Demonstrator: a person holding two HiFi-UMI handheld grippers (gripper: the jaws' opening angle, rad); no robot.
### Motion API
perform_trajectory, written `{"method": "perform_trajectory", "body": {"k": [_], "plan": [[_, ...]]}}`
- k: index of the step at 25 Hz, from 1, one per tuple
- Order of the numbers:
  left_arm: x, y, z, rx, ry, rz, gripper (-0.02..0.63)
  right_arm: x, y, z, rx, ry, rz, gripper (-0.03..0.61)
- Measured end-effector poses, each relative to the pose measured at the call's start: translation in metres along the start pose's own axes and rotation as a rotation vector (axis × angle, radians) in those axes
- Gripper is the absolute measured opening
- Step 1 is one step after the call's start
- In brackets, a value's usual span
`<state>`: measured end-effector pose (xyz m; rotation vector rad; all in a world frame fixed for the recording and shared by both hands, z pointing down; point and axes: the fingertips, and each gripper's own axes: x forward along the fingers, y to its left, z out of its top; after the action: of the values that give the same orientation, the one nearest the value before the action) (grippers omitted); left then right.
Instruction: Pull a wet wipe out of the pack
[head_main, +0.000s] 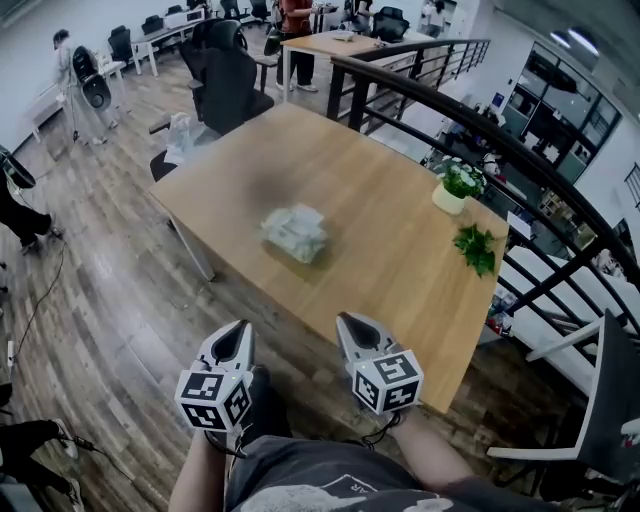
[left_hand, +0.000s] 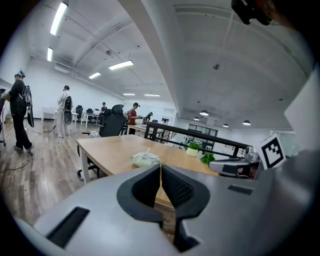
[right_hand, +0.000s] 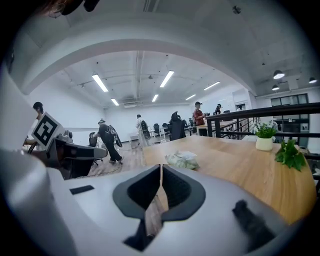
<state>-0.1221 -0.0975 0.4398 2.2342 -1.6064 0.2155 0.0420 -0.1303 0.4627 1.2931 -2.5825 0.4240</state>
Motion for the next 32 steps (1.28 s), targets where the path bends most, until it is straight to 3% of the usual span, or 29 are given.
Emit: {"method": "perform_trajectory", "body": {"k": [13,23,28,32], "plan": [[0.095,0.087,0.042,-0.029,0.041,-0.067,0.021,0.111,-0.029,0.024,0.052,0.038,-0.09,0.026],[0.166,0.104,0.062,0.035,0.109,-0.211,0.023,0.17,-0.054,0.041,0.097,0.061,-0.176,0.026],[0.194,0.114,0.061,0.027,0.189,-0.256,0.023,0.189,-0.066,0.049,0.119,0.062,-0.225,0.026],[0.218,0.11,0.062,0.074,0.232,-0.332,0.023,0.2,-0.081,0.053,0.137,0.064,-0.275,0.026]]}}
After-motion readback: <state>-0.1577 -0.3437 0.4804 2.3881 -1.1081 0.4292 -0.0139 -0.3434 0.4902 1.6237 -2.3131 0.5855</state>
